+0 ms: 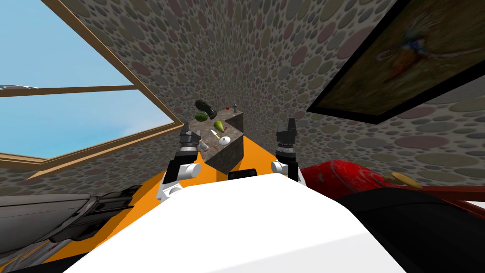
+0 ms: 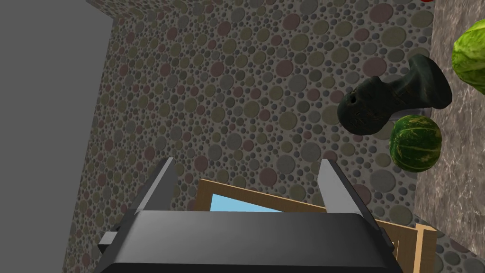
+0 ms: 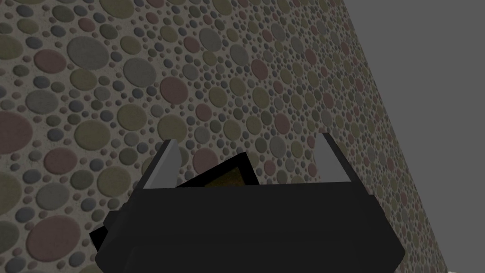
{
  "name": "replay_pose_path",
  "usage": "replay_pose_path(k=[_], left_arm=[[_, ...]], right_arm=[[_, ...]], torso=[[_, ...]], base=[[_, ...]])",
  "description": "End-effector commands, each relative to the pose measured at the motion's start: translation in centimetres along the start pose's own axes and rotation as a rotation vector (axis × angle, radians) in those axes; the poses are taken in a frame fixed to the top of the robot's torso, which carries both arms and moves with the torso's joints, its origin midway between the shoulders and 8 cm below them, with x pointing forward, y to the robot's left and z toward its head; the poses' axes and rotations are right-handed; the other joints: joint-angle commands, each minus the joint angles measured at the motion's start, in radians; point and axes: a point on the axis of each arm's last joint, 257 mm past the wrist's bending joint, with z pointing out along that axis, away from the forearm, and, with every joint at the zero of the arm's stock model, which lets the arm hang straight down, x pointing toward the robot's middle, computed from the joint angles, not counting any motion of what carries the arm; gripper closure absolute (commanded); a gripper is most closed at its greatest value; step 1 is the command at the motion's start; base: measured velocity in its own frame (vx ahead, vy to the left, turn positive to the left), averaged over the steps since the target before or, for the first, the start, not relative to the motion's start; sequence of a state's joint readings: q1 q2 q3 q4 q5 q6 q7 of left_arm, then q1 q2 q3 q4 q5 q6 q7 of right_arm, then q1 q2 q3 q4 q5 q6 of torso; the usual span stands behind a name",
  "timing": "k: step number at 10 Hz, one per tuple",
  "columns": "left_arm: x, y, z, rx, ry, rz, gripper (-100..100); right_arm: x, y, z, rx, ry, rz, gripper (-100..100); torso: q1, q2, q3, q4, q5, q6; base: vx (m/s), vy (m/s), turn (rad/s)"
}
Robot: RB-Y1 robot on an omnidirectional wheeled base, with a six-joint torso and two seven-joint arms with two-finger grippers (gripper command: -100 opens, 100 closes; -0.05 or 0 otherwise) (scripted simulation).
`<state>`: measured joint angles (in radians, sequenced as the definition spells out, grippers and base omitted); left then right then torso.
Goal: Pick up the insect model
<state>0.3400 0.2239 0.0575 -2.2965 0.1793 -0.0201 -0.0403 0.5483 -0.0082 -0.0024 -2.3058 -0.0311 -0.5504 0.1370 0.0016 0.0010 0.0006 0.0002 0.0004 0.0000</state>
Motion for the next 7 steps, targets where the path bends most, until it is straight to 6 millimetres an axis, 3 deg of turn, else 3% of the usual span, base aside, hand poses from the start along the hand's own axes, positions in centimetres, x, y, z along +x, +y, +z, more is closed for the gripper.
replay_pose_path(k=[1, 7], left_arm=[[-0.1, 1.2, 0.1, -0.048, 0.005, -0.006, -100], [-0.3, 5.1, 0.1, -0.199, 0.030, -0.028, -100]], right_arm=[[0.0, 0.0, 0.0, 0.000, 0.000, 0.000, 0], [0.0, 0.0, 0.0, 0.000, 0.000, 0.000, 0]], torso=[[0.000, 0.000, 0.000, 0.000, 0.000, 0.000], [-0.001, -0.001, 0.000, 0.000, 0.000, 0.000]], base=[[-0.015, 0.019, -0.041], [-0.010, 0.015, -0.055]])
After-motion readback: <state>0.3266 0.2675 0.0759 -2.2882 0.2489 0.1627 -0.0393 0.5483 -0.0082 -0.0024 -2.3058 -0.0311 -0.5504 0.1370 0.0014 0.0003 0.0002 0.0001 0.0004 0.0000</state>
